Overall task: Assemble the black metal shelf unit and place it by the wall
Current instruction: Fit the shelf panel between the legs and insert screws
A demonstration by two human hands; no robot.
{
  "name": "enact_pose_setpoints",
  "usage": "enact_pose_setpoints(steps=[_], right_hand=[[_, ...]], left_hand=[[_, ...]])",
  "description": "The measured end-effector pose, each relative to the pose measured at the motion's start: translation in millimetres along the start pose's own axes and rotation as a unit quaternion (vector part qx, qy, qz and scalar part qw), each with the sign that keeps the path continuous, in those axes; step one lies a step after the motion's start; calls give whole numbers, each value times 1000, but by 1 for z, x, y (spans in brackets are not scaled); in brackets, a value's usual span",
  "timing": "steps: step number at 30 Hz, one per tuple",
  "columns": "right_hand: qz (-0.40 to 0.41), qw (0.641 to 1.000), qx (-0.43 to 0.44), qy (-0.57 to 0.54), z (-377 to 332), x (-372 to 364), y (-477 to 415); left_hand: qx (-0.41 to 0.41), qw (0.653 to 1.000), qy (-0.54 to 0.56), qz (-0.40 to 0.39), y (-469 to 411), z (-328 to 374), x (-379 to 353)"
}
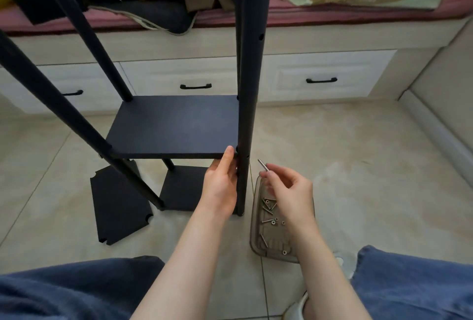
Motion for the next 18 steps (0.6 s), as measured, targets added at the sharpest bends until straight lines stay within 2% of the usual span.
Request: enact_pose_setpoints(steps=[5,11,18], right_hand=[[-21,999,31,-14,-30,-8,20],[-40,998,35,40,-31,-12,25],[-40,998,26,38,-27,-15,20]], left_hand=[[-10,999,-30,1,1,1,3],[-11,999,-37,-10,2,4,3],[-11,998,-46,-32,-1,4,5]])
Point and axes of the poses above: each hand's wrist, its own y-axis away from the middle knuckle, its own x-axis out of the back of the hand, z = x × y, the point moved 5 cm from there along -y, towards the middle knuckle
